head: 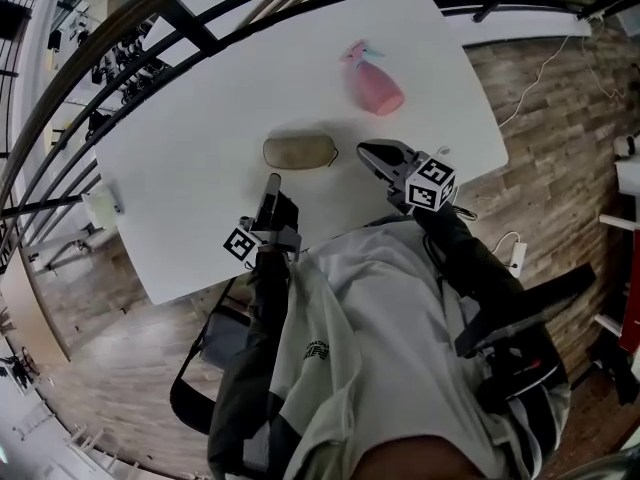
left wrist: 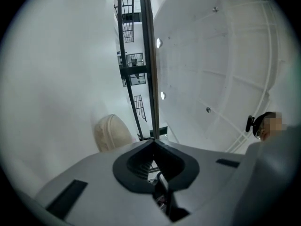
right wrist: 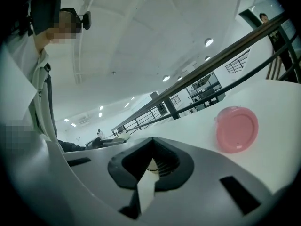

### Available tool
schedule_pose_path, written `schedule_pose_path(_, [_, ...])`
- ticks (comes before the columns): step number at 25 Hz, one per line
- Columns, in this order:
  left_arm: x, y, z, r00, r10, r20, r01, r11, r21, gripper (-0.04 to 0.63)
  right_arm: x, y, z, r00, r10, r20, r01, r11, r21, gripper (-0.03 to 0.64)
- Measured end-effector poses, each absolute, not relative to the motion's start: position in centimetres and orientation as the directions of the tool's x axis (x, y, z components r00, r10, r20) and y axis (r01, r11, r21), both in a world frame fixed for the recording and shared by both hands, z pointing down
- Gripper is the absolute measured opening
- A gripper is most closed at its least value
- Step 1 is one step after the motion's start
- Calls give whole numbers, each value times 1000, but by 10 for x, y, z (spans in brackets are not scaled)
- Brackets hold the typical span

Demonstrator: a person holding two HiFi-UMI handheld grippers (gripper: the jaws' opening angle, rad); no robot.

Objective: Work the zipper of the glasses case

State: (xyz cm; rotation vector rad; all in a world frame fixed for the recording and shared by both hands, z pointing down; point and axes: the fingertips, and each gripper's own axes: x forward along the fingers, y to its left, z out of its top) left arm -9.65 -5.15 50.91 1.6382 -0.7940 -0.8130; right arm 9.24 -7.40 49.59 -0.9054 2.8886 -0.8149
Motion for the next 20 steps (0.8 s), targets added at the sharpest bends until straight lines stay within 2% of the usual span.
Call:
schedule_pose_path(10, [-107, -47, 514, 497, -862, -98, -92, -164, 982, 8, 73, -68, 504, -863, -477, 165, -492, 723, -485, -5])
schedule_pose_path(20, [-98, -63, 517, 516, -851, -97, -79, -160, 984, 8, 82, -78, 506, -852, -494, 171, -509, 708, -489, -5])
